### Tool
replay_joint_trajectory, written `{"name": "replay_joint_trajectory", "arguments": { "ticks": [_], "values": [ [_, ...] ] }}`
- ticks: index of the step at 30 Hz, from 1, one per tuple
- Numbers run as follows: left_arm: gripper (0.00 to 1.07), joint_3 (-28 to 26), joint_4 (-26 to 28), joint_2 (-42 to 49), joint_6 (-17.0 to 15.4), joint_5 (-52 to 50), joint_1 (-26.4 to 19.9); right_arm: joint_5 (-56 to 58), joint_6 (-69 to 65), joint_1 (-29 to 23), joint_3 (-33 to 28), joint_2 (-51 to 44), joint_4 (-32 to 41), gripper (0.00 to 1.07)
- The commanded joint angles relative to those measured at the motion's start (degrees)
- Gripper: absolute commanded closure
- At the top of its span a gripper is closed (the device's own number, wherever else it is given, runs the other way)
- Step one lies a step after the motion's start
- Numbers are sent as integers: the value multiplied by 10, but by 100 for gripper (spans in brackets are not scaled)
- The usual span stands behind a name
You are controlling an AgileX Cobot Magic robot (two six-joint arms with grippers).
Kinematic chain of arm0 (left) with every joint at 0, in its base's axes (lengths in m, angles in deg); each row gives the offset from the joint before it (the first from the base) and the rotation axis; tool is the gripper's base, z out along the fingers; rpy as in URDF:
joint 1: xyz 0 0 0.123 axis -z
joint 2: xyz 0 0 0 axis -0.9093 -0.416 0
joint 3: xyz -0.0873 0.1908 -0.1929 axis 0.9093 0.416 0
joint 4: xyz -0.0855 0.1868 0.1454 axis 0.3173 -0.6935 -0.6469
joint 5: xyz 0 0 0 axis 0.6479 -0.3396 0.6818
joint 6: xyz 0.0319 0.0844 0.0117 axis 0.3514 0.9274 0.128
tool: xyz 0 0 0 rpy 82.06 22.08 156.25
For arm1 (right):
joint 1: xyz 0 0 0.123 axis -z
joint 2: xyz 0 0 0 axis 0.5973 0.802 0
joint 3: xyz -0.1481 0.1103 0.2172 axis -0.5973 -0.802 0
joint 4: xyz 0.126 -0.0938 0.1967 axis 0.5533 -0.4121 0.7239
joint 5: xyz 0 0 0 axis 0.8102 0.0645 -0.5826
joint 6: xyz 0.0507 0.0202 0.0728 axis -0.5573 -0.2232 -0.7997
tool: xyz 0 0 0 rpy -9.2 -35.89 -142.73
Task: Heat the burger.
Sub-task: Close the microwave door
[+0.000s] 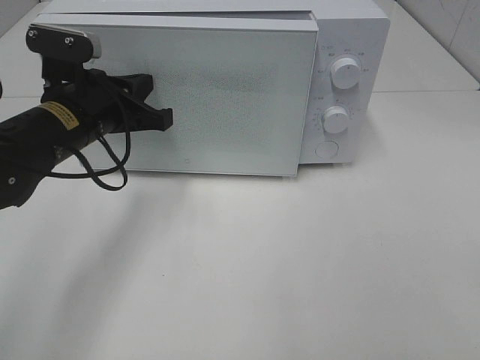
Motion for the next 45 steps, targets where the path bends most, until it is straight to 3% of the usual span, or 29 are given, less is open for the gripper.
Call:
{"name": "replay_joint_trajectory", "arguments": {
  "ticks": [1, 6, 29, 37, 45],
  "values": [
    [106, -19, 13, -6, 1, 3, 3, -3, -3, 3, -1, -17, -2, 32],
    [106, -54, 20, -18, 1, 3, 3, -3, -3, 3, -1, -17, -2, 32],
    [106, -67, 60, -33, 16, 2, 6, -3, -3, 3, -1, -17, -2, 32],
    [106, -101, 60, -48, 17, 2, 6, -3, -3, 3, -1, -17, -2, 32],
    [106, -155, 64, -69, 40, 31, 6, -3, -3, 3, -1, -17, -2, 32]
  ]
}}
